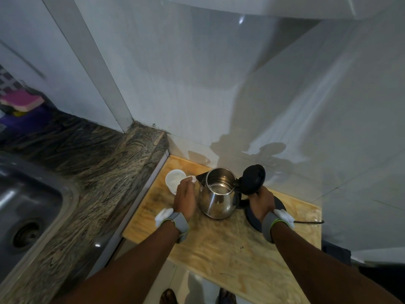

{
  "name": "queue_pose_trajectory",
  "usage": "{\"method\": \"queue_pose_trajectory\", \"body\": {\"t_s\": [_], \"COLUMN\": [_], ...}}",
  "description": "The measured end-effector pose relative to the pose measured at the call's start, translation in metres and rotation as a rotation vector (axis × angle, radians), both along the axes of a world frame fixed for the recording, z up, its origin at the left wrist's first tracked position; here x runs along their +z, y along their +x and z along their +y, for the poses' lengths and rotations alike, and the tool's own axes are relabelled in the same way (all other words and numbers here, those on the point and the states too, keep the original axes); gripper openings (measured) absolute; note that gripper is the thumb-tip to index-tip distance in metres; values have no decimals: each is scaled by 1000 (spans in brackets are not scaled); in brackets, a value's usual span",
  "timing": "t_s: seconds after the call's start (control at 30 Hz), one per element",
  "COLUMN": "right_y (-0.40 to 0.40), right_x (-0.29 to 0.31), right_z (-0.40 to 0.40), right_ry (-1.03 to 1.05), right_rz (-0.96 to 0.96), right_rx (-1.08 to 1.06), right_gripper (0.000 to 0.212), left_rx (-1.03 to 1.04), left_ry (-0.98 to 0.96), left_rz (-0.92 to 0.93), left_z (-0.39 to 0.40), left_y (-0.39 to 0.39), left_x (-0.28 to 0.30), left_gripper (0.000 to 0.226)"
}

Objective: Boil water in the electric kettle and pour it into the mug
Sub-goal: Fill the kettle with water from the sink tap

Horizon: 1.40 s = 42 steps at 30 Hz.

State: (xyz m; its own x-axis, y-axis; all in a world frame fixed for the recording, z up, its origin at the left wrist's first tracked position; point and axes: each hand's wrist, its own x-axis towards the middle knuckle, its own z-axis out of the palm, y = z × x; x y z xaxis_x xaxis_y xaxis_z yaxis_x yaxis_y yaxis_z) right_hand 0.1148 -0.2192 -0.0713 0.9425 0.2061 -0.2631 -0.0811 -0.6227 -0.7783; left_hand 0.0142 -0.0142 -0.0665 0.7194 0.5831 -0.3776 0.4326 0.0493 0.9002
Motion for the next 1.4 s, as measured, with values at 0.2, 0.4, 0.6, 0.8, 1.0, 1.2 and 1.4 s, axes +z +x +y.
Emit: {"method": "queue_pose_trajectory", "body": {"t_s": [0.2, 0.4, 0.6, 0.8, 1.0, 1.2, 1.4], "right_y": [13, 24, 29, 27, 23, 26, 32], "right_x": [-6, -7, -9, -5, 4, 25, 53], "right_z": [9, 14, 14, 15, 10, 9, 9], "right_ry": [-53, -151, -184, -182, -187, -178, -131], "right_rz": [113, 108, 103, 92, 70, 22, -44], "right_rx": [-53, 59, 120, 70, 40, -11, -61], "right_gripper": [8, 3, 28, 17, 22, 4, 12], "left_rx": [-24, -50, -22, 0, 10, -26, -65], "left_ry": [-173, -288, -291, -336, -304, -240, -192], "left_rz": [9, 4, -15, 7, 8, 0, -40], "left_z": [1, 7, 5, 4, 6, 10, 16], "left_y": [6, 9, 13, 10, 3, 4, 8], "left_x": [-12, -9, -10, -6, 1, 21, 47], "left_gripper": [26, 32, 27, 25, 24, 27, 28]}}
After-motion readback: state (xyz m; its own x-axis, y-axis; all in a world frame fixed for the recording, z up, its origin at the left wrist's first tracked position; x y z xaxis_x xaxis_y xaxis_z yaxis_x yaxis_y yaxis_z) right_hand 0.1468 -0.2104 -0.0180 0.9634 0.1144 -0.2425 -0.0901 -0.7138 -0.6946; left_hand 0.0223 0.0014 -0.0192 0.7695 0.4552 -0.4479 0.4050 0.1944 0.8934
